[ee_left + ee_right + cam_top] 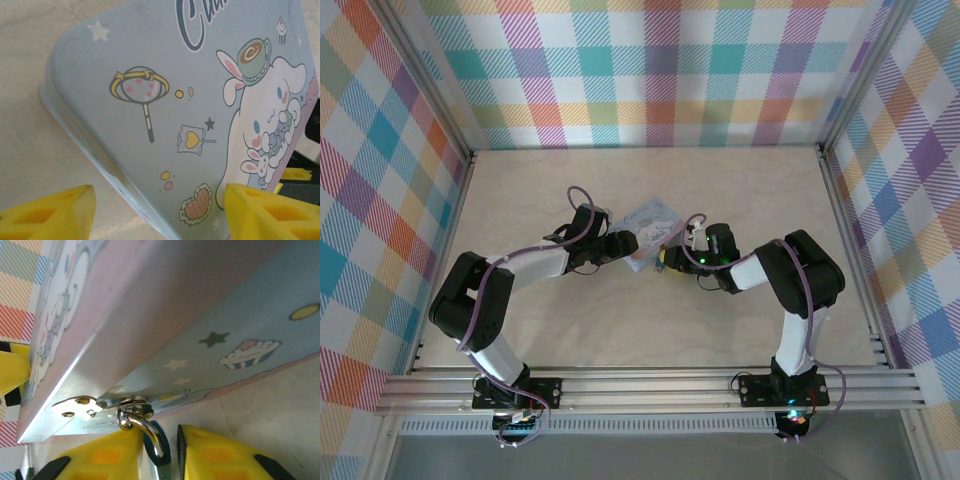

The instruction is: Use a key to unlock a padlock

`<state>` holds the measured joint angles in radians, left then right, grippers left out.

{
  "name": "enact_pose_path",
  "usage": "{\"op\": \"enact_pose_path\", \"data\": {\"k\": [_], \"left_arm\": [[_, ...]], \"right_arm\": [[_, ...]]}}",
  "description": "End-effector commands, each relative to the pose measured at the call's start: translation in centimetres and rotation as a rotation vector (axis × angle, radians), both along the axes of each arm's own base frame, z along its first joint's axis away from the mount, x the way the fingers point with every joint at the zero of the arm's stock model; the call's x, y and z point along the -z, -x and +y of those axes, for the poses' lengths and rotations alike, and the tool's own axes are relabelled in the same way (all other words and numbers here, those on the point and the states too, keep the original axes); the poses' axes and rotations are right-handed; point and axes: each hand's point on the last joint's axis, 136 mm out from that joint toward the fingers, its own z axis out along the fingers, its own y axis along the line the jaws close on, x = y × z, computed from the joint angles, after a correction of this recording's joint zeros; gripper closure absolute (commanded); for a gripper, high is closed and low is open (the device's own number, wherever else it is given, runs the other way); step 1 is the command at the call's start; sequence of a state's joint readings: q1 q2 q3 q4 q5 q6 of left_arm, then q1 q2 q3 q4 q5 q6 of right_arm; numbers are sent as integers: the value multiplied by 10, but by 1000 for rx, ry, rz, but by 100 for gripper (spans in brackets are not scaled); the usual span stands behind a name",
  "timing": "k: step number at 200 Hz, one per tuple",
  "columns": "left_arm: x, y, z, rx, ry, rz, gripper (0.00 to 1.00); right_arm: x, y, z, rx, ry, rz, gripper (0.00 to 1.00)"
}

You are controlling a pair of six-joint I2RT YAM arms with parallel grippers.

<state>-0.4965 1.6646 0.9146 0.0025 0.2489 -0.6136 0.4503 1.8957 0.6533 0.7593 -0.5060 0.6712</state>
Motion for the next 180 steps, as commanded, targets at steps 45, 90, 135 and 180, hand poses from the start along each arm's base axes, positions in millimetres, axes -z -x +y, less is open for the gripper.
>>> {"op": "enact_pose_path", "data": {"k": [45,90,135,180], "left_arm": [[22,22,14,-12,-86,85,33],[26,24,17,-11,-107,89,33],[30,28,18,-6,-109,98,33],[34,37,21,3,-137,99,33]], "right_arm": [[18,14,-4,7,77,74,87],[16,13,-16,61,94,84,95],[9,6,-16,94,83,99,100],[-4,-2,-18,139,81,117,100]]}}
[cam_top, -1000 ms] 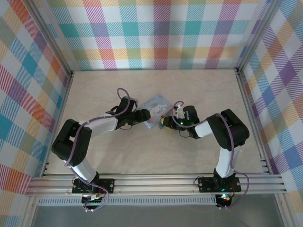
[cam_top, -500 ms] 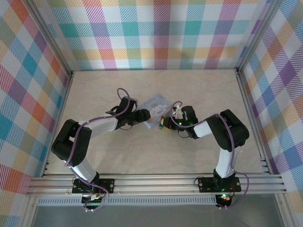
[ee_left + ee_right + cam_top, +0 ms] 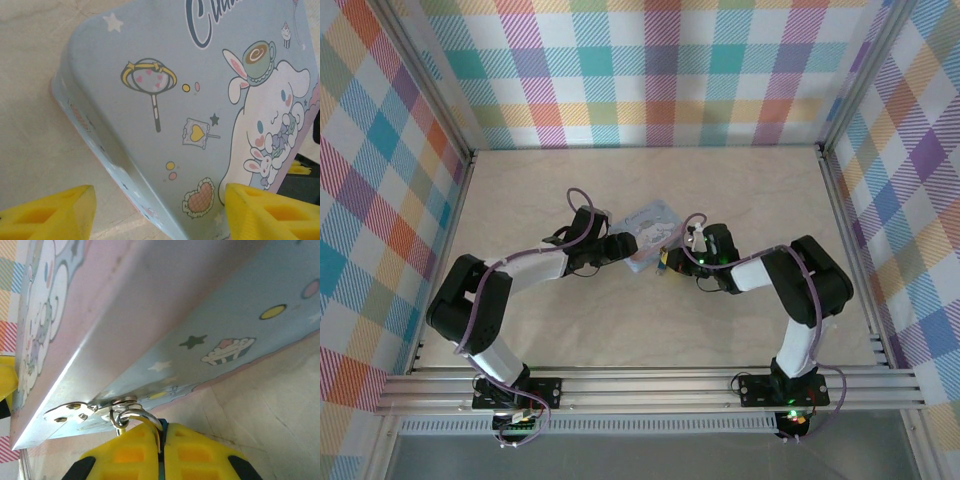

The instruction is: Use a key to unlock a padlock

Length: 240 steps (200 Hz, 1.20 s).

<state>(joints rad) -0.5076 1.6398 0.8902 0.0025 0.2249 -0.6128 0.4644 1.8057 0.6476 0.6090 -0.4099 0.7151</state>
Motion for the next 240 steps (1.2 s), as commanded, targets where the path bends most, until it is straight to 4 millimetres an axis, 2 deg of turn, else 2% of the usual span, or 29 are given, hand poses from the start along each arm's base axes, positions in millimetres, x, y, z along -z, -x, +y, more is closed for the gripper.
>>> {"op": "enact_pose_path", "data": {"k": [1,110,205,240], "left_arm": [[34,31,19,5,-122,109,33],[48,44,22,13,-159,129,33],[55,48,21,14,-168,141,32],[48,44,21,4,-160,125,31]], "right_arm": [[-2,-5,-8,55,21,48,100],[-14,-27,-14,138,81,119,100],[-17,-49,-31,216,152,159,100],[-18,-44,-41,224,201,147,100]]}}
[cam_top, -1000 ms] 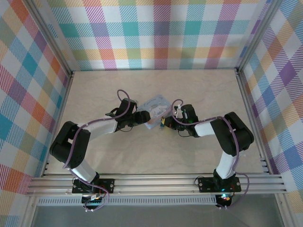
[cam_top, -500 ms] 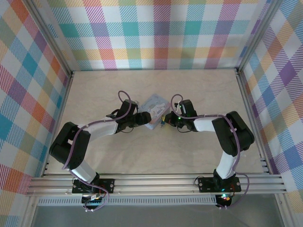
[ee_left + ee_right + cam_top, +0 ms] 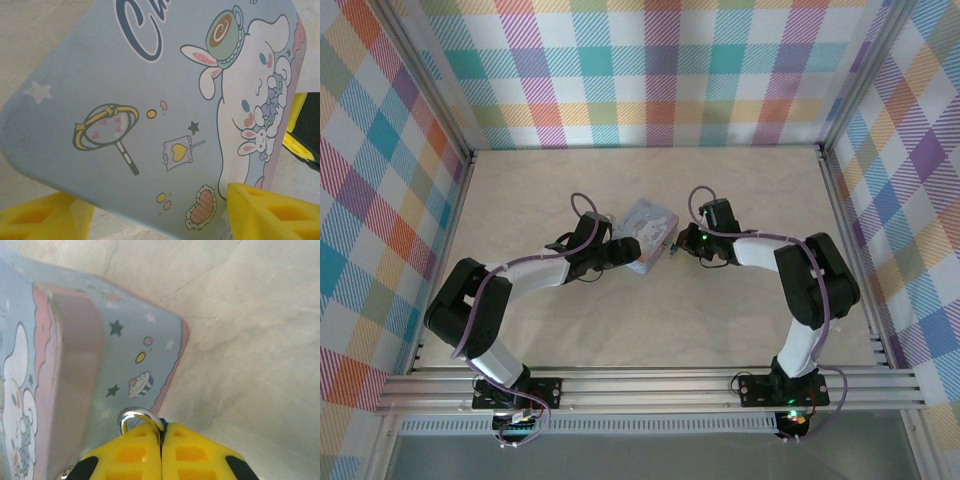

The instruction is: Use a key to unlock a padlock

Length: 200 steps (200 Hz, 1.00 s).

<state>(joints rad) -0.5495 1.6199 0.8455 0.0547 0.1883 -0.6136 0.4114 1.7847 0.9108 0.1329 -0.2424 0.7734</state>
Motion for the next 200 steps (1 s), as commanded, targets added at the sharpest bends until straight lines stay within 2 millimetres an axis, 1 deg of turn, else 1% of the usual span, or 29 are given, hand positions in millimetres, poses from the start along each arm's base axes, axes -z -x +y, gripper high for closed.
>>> {"op": "enact_pose_path", "data": {"k": [1,24,61,86,107,126,146,163,174,200], "left_arm": [[46,34,29,-17,-152,160,30],[41,27,35,-39,-144,160,30],[36,21,53,-81,-144,156,30],[34,15,66,-108,-139,158,30],[30,8,69,-113,-108,147,29],[17,-1,68,-116,-63,109,28],[-2,-8,67,-115,-28,60,25],[-19,-11,65,-110,-2,12,20],[-31,-13,65,-110,10,-20,15],[-55,-12,71,-123,4,-85,12]], "right_arm": [[-6,3,-9,5,49,-13,100],[-11,14,-18,-9,79,-38,100],[-32,41,-27,-63,89,-99,100],[-38,66,-22,-142,52,-60,100],[-37,88,-14,-218,20,0,100],[-30,108,-5,-283,4,60,100],[-19,124,2,-317,-9,106,100],[-9,134,7,-339,-19,140,100],[-1,139,9,-355,-21,165,100],[19,148,10,-378,24,208,100]]}}
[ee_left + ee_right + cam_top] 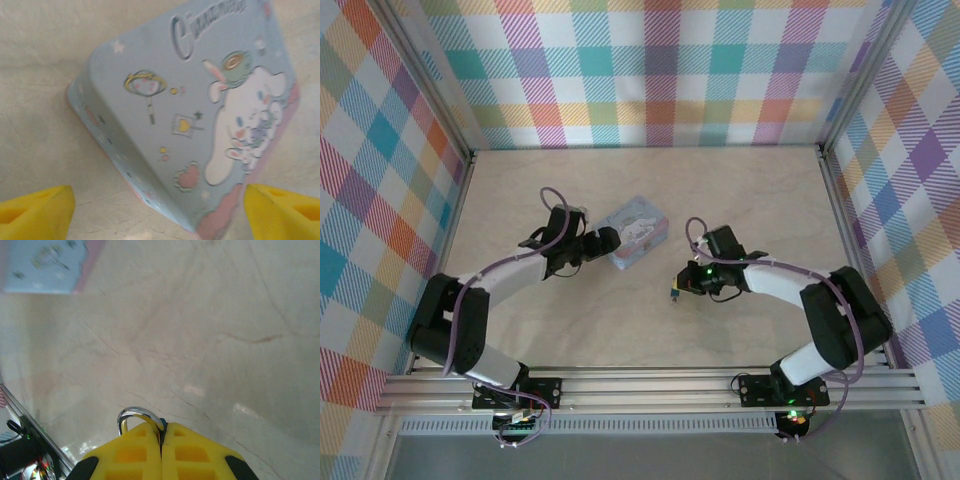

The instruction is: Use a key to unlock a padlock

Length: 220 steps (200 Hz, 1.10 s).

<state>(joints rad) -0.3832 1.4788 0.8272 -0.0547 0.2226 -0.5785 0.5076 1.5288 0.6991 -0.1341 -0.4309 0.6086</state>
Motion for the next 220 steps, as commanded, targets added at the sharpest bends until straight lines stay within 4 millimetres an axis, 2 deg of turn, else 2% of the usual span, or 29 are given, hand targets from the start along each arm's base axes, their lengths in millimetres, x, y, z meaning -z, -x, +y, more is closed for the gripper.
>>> {"op": "enact_pose_path", "data": {"k": [1,32,57,87,118,143,169,196,220], "left_arm": [[-25,3,9,-7,-12,-68,12],[-52,7,21,-35,-38,-144,10],[-71,10,34,-74,-74,-200,10],[-98,15,58,-152,-137,-281,7],[-127,19,84,-259,-185,-375,6],[-144,25,106,-351,-227,-433,3],[-155,32,138,-484,-316,-469,0],[-163,41,176,-637,-428,-522,0],[-158,44,198,-712,-521,-566,0]], "right_arm": [[15,14,2,-51,16,43,100],[26,14,-2,-38,37,45,97],[29,12,-8,-28,80,32,87],[20,4,-18,0,130,-29,74],[3,-3,-29,19,179,-96,69],[-19,-13,-38,33,213,-181,64],[-53,-31,-52,58,261,-331,57],[-95,-54,-80,130,345,-523,42],[-124,-72,-112,220,422,-684,22]]}}
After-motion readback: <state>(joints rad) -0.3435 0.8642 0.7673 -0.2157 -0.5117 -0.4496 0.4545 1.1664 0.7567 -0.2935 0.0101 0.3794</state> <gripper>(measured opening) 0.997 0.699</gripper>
